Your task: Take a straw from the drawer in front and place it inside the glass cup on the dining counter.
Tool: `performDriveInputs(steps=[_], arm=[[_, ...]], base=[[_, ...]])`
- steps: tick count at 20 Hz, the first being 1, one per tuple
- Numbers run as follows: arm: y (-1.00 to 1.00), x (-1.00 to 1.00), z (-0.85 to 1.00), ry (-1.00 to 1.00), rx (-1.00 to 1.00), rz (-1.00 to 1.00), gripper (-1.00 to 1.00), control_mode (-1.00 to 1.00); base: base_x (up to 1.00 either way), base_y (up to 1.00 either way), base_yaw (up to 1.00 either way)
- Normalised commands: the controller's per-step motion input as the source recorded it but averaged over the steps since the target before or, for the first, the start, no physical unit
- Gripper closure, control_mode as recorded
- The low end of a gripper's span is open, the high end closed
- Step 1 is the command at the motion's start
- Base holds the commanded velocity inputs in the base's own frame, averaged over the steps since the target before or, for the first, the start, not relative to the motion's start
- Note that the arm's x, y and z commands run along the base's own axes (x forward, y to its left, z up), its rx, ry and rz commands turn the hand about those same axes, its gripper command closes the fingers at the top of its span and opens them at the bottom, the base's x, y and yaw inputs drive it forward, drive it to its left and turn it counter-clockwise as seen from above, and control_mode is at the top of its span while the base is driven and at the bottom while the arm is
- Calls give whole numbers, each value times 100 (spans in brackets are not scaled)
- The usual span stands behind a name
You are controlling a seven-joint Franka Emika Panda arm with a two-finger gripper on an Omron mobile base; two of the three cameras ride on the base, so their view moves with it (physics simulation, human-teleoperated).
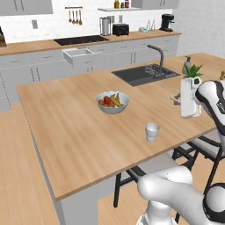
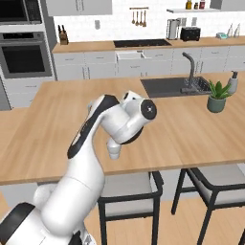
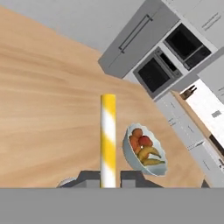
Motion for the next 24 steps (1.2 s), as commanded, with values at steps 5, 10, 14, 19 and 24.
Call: performDriveInputs(steps=[5,10,14,19,24], arm=[[-1,13,-10,23,19,3,100,-100],[1,21,3,33,25,8,100,-100],[-7,3,-14,10,26,13,100,-100],[-3,7,-33,0,29,13,100,-100],[0,40,-20,4,22,11,100,-100]], base=[[0,0,0],[0,0,0],[0,0,0],[0,0,0],[0,0,0]])
